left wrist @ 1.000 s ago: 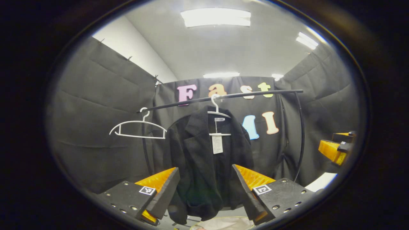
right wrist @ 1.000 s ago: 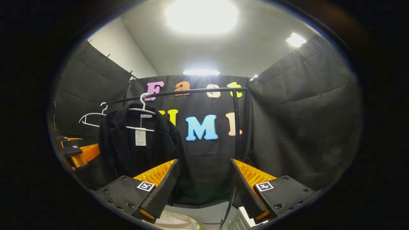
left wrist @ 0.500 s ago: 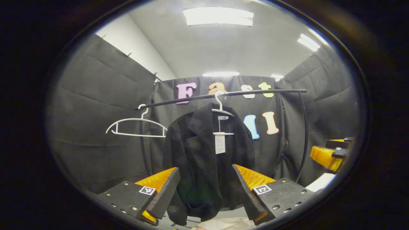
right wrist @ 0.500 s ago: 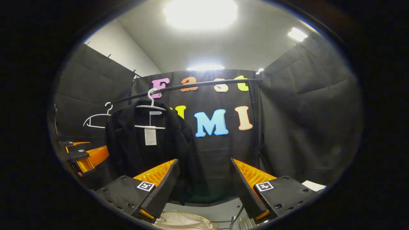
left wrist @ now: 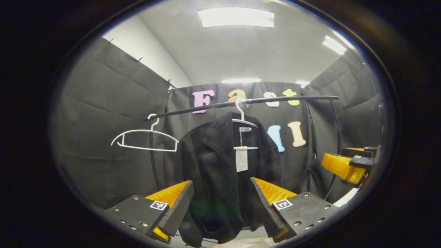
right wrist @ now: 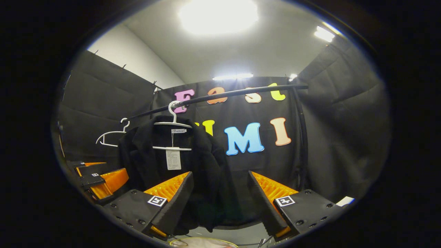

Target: Grasp the clothes on the hanger with both hands and then place them into the laundry hamper below.

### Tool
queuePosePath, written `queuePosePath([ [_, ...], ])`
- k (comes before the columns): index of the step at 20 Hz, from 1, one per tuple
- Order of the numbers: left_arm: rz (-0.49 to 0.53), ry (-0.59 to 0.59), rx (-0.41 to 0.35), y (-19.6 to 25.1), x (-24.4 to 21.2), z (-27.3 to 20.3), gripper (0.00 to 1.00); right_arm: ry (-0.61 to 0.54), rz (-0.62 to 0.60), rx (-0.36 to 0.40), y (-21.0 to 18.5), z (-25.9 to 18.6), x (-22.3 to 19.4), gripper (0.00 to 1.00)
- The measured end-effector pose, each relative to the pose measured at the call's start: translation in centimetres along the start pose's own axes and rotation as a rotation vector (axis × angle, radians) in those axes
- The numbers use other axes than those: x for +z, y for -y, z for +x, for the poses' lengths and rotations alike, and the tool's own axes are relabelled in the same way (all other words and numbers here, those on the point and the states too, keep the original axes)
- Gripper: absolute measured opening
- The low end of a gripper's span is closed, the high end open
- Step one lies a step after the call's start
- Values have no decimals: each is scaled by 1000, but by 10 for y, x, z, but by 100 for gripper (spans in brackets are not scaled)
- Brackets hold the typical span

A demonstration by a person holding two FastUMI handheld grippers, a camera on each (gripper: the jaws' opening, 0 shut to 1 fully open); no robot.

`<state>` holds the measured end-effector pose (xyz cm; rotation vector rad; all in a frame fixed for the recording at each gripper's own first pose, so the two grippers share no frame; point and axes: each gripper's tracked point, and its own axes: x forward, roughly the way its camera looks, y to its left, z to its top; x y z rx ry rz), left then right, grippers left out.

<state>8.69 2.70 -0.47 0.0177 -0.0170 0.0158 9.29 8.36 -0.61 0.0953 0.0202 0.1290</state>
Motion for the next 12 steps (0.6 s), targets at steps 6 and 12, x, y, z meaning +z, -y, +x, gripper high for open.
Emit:
queuePosePath([
  [6,36,-6,70,9,1,41,94,-10,31,86,-4,59,0,98],
  [12,60,-35,116,17,-12,80,94,-53,30,156,-15,107,-14,93],
])
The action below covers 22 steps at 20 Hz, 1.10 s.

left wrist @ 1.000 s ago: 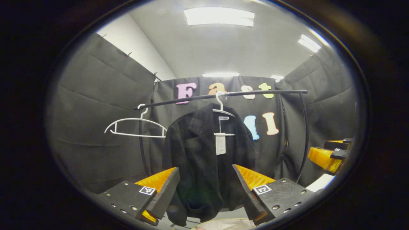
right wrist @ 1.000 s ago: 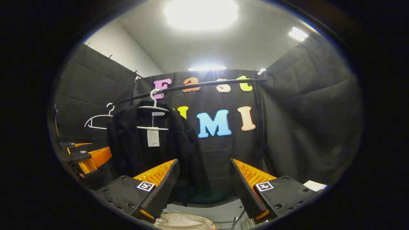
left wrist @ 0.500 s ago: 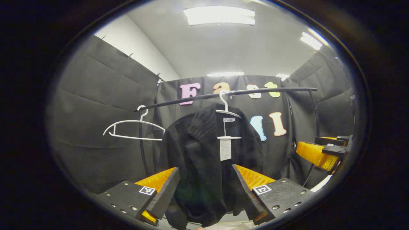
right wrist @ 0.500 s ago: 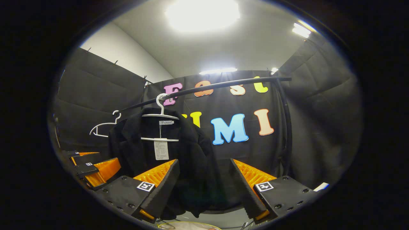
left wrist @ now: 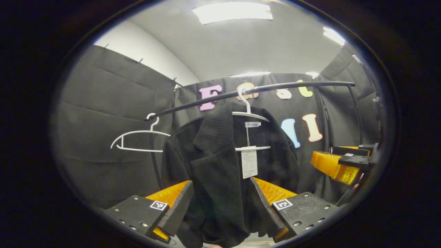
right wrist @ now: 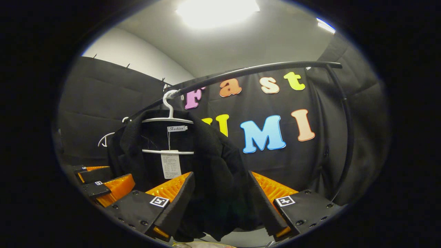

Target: Grasp the clothes on the hanger with both hands and then place them into the laundry hamper below.

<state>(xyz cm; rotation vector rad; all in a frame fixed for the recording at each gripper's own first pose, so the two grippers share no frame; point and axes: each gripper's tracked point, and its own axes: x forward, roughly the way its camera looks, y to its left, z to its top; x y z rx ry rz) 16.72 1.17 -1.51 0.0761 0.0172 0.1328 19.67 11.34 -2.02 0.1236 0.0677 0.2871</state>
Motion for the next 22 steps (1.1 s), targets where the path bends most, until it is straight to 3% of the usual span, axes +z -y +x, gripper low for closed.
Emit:
queuePosePath([
  [3,12,-5,24,3,-2,17,94,-2,-10,37,-5,19,-3,96],
  [4,14,-9,32,4,-4,22,94,-2,-11,49,-6,25,-3,92],
  [6,20,-16,50,5,-6,31,94,-5,-11,75,-9,38,-6,96],
  [8,25,-21,65,5,-7,38,94,-8,-16,93,-11,50,-9,93],
  [11,34,-20,86,6,-8,47,94,-24,-22,119,-16,74,-18,96],
  [12,38,-20,93,6,-9,50,94,-34,-24,128,-18,81,-22,92],
  [16,53,-31,122,7,-12,66,94,-73,-36,148,-23,106,-36,92],
  [17,56,-34,131,6,-13,69,94,-75,-35,147,-23,110,-37,96],
  [22,64,-49,175,3,-19,79,94,-84,5,168,-34,116,-39,93],
])
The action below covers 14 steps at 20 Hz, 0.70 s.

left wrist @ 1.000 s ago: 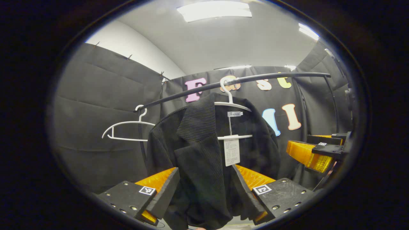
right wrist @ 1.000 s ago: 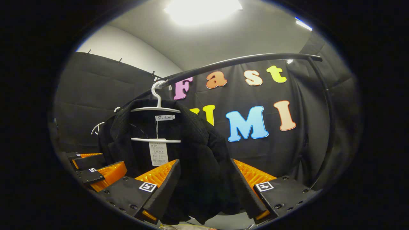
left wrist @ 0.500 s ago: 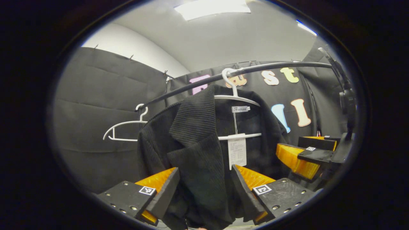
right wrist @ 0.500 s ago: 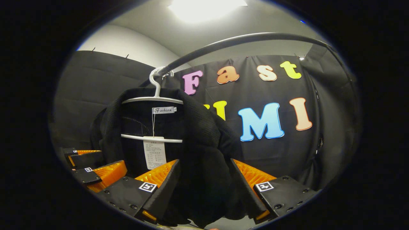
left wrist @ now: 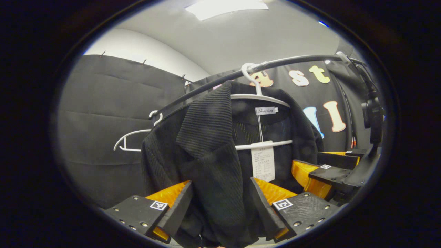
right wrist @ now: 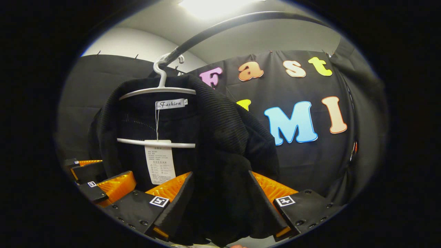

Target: Grasp the clothes on the hanger with both hands and then place them into the laundry hamper below.

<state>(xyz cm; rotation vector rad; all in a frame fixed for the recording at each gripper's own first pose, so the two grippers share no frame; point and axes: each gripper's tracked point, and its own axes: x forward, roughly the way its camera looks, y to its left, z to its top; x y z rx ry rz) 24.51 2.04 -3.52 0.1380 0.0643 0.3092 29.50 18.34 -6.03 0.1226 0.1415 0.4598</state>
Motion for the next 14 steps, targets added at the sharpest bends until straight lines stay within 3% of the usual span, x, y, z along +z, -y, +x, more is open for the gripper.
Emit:
queuePosePath([
  [3,11,-7,19,1,-2,7,94,-29,-16,-33,3,10,-7,96],
  [4,18,-11,24,1,-2,9,94,-36,-16,-48,6,12,-8,92],
  [8,52,-34,51,-4,-8,14,93,-48,55,-68,7,20,-10,96],
  [9,51,-34,59,-5,-6,14,93,-58,75,-65,8,19,-11,92],
  [12,26,-35,80,-11,-9,15,76,-83,87,-71,16,20,-13,42],
  [13,19,-42,76,-10,-10,16,70,-83,75,-78,18,21,-12,35],
  [14,15,-46,72,-10,-10,16,64,-72,54,-95,24,20,-8,15],
])
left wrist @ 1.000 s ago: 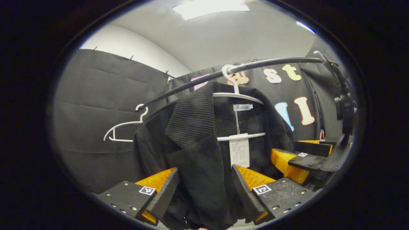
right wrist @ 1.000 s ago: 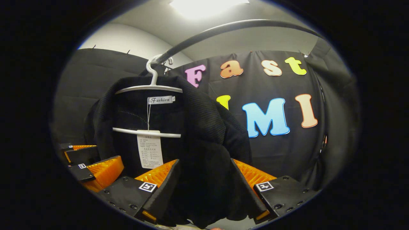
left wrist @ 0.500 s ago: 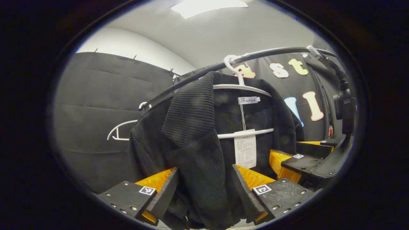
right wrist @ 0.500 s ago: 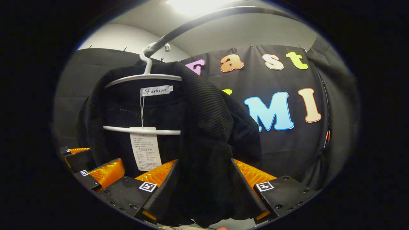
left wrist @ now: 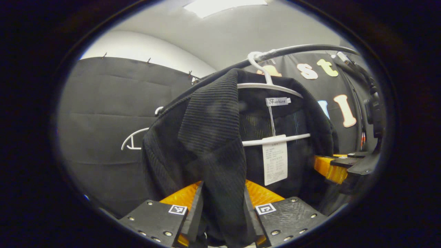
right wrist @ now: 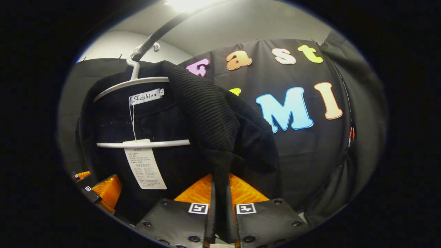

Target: Grasp the clothes on the hanger with both hands and then place them into the laundry hamper below.

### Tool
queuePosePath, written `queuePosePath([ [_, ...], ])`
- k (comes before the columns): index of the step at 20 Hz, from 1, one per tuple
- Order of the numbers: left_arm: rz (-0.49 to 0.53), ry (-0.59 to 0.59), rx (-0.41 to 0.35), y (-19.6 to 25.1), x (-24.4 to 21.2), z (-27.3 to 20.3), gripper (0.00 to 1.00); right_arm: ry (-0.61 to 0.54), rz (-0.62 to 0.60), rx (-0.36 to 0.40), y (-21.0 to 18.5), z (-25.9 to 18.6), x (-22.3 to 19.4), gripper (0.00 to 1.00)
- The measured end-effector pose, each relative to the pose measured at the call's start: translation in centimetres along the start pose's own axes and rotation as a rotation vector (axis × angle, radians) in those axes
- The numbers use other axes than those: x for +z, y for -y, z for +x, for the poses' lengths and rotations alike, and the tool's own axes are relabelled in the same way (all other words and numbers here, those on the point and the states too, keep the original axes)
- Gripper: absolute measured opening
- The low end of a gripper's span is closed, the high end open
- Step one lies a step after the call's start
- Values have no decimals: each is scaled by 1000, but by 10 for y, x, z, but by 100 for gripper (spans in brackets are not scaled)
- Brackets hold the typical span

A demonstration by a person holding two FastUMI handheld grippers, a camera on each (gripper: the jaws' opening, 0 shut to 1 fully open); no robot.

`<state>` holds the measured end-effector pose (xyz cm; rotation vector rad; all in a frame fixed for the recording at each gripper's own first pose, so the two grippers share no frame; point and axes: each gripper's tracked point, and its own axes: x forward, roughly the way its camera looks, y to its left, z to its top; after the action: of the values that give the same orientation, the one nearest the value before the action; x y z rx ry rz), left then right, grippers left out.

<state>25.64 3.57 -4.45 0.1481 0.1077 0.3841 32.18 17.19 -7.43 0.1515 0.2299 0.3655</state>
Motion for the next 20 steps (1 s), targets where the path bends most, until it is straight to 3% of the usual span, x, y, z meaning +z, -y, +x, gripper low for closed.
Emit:
queuePosePath([
  [2,0,6,51,-12,1,2,49,13,-42,-16,6,-7,5,7],
  [3,-15,1,19,-11,-3,4,41,29,-51,-13,5,-6,7,7],
  [4,-29,-5,-4,-5,-4,-5,32,38,-61,-3,4,-12,10,0],
  [7,-48,23,44,-28,5,-11,5,92,-96,-38,17,-16,24,1],
  [9,-51,30,20,-31,11,-19,5,142,-96,-56,25,-21,38,1],
  [20,4,150,90,-89,77,-65,3,335,-111,-178,70,-42,101,1],
])
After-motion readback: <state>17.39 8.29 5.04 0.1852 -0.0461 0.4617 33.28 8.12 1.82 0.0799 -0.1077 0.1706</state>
